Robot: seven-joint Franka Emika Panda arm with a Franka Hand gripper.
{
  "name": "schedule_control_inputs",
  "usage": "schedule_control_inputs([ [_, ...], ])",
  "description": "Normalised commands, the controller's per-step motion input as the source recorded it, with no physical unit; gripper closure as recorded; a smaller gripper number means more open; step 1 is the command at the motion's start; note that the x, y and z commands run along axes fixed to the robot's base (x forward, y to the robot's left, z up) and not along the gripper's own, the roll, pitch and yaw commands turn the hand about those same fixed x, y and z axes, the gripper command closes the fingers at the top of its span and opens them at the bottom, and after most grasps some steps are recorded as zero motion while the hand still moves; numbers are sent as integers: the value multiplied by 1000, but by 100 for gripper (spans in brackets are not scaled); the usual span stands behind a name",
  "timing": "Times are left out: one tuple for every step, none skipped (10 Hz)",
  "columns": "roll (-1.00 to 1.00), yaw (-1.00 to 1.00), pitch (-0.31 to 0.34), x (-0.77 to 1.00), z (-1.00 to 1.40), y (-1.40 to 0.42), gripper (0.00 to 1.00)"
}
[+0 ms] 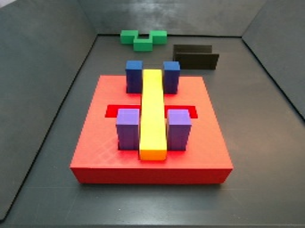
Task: Pick up the green object. Move up. Place the green object on the fixture. Regrasp the green object. Move to above the board. Insert the green object.
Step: Pick up the green object.
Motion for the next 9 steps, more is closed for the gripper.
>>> schedule_control_inputs([
  [246,0,10,0,-763,146,0],
  [280,-89,10,-217,-577,489,0],
  [191,-217,106,-400,-523,491,0],
  [86,-326,70,-551,-777,320,0],
  [0,-311,17,-489,-1000,186,0],
  [-17,-86,0,-117,-1000,0,0],
  [0,0,0,0,-1000,14,0],
  [3,0,4,120,-663,166,0],
  [0,63,11,454,-411,420,0],
])
